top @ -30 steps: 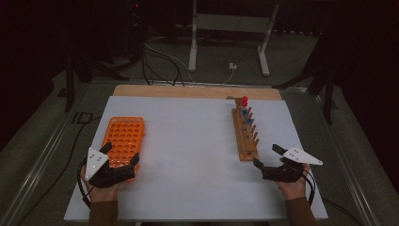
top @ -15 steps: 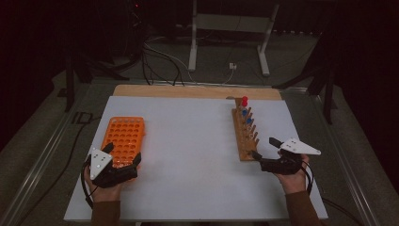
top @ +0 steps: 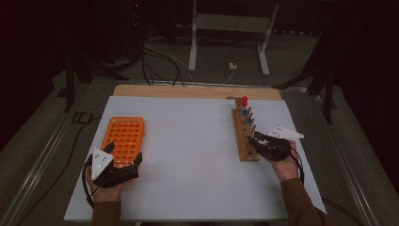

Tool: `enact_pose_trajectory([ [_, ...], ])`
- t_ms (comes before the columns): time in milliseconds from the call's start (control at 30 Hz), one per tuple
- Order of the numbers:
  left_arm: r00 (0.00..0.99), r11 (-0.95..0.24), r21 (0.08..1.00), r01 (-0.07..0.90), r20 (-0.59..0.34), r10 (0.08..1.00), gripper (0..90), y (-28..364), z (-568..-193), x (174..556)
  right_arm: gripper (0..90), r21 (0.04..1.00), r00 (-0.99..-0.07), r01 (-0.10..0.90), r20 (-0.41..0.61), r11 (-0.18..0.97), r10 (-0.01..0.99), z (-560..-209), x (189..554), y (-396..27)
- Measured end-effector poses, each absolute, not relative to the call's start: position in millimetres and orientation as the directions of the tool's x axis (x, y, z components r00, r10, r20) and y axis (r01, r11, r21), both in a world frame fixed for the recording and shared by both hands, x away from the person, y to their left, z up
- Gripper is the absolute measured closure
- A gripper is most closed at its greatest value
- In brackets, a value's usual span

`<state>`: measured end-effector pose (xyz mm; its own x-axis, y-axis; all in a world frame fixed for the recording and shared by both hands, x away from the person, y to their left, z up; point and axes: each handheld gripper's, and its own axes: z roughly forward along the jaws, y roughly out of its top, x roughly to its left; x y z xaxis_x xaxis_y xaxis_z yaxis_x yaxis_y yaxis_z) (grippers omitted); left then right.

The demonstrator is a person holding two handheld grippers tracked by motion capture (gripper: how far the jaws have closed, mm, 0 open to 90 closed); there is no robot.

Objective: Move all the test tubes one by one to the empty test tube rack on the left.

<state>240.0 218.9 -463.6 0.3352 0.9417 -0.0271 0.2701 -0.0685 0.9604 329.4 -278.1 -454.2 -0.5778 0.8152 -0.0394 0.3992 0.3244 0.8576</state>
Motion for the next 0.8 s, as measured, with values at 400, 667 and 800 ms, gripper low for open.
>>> enact_pose_trajectory([
  [400, 0.339, -0.067, 0.961, 0.269, -0.029, 0.940, 0.3, 218.8, -463.5, 240.0, 75.4, 0.856, -0.574, 0.410, -0.026, 0.315, 0.818, -462.1, 339.5, -269.2],
  [667, 0.343, -0.070, 0.960, 0.271, -0.028, 0.939, 0.4, 217.8, -463.8, 240.5, 75.5, 0.862, -0.555, 0.408, -0.029, 0.302, 0.831, -463.7, 337.6, -265.6],
  [800, 0.343, -0.071, 0.960, 0.272, -0.028, 0.939, 0.3, 217.9, -463.9, 240.3, 76.2, 0.862, -0.553, 0.409, -0.028, 0.300, 0.833, -463.3, 337.0, -264.9],
])
